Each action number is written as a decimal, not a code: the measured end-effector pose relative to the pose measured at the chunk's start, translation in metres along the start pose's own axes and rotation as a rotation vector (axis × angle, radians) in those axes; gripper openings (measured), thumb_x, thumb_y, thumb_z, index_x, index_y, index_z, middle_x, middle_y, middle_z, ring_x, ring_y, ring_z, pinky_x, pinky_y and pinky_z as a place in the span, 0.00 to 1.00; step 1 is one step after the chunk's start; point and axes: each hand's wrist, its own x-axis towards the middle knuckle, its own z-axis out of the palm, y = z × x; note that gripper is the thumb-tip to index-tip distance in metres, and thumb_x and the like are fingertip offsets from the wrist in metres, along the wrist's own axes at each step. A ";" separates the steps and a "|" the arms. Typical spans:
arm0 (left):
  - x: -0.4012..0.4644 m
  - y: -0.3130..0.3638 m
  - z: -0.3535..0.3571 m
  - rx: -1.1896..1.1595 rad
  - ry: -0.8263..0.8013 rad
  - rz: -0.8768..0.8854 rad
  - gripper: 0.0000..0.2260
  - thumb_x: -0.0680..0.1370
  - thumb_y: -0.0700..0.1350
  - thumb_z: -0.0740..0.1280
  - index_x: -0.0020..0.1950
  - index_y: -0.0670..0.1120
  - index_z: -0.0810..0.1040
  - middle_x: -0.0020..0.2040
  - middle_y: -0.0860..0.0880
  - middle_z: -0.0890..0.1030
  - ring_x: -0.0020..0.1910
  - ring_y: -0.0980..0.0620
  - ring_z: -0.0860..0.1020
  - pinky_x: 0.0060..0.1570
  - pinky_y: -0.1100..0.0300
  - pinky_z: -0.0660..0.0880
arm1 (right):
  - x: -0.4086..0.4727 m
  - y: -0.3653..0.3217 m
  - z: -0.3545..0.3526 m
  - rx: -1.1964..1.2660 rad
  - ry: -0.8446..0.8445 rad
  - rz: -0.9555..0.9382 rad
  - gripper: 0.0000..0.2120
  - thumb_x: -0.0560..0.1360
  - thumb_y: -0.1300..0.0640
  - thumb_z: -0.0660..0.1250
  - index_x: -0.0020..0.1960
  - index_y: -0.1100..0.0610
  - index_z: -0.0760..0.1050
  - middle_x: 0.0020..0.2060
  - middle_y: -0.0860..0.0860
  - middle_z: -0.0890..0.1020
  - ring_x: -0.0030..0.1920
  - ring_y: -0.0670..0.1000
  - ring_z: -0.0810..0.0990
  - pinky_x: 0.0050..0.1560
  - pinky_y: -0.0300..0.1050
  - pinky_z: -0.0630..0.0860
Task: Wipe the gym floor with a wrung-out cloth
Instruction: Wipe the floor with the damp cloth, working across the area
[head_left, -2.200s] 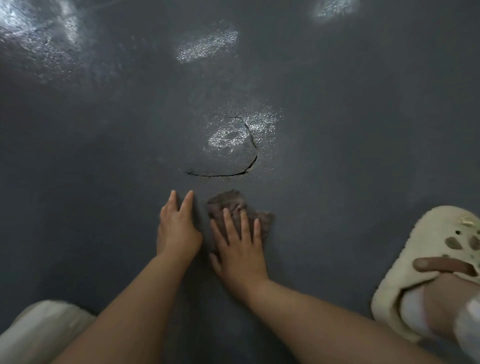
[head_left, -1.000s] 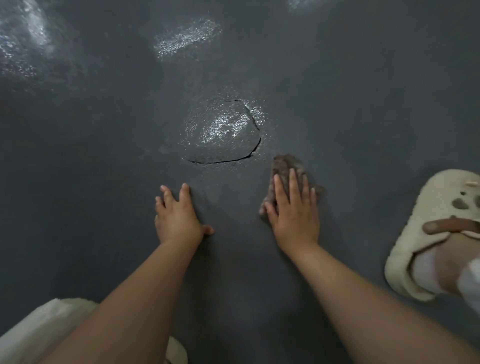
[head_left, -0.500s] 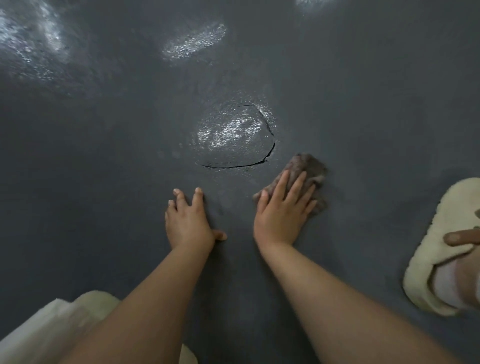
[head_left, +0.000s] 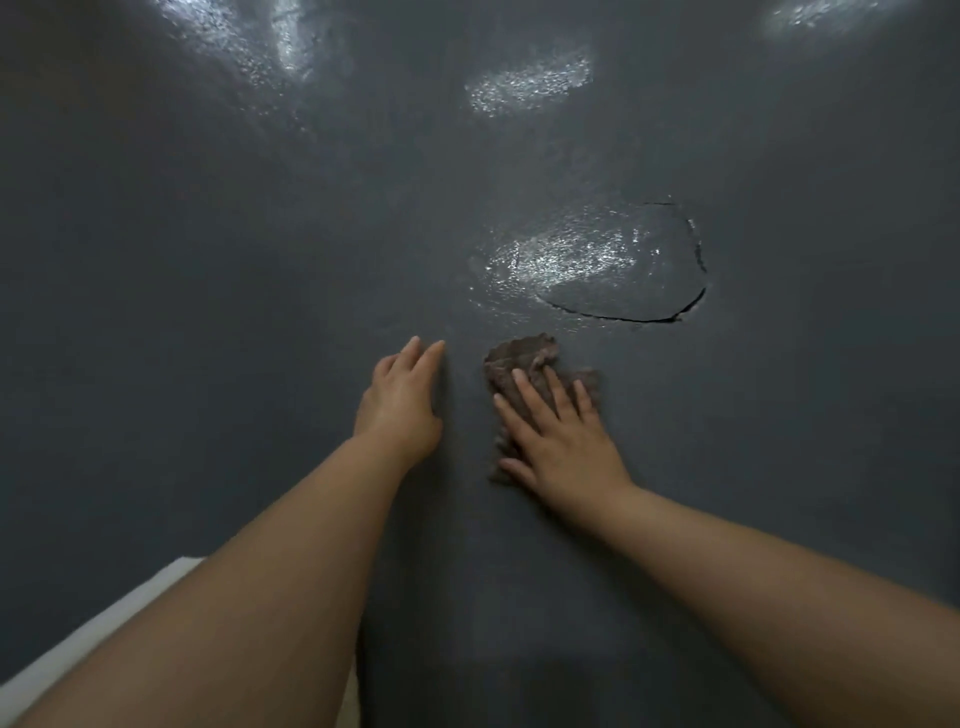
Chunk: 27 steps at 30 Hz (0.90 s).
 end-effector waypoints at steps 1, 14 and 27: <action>-0.001 -0.005 0.000 0.011 -0.023 -0.028 0.40 0.74 0.44 0.71 0.77 0.55 0.48 0.78 0.51 0.46 0.76 0.46 0.49 0.70 0.51 0.59 | 0.005 0.011 -0.004 -0.020 -0.022 -0.067 0.31 0.70 0.38 0.50 0.65 0.52 0.76 0.66 0.55 0.75 0.64 0.61 0.74 0.60 0.64 0.70; 0.014 -0.021 0.014 0.012 -0.084 -0.133 0.49 0.68 0.52 0.76 0.77 0.58 0.45 0.78 0.48 0.40 0.76 0.39 0.45 0.72 0.43 0.56 | 0.140 0.066 -0.063 0.147 0.102 0.426 0.31 0.79 0.39 0.51 0.78 0.48 0.46 0.77 0.52 0.41 0.76 0.59 0.38 0.72 0.58 0.37; 0.015 -0.022 0.009 0.037 -0.119 -0.089 0.47 0.70 0.53 0.74 0.77 0.57 0.43 0.78 0.47 0.39 0.75 0.37 0.44 0.70 0.41 0.58 | 0.118 -0.019 -0.043 0.078 -0.028 0.148 0.29 0.79 0.41 0.51 0.77 0.47 0.49 0.77 0.52 0.45 0.76 0.59 0.39 0.71 0.63 0.37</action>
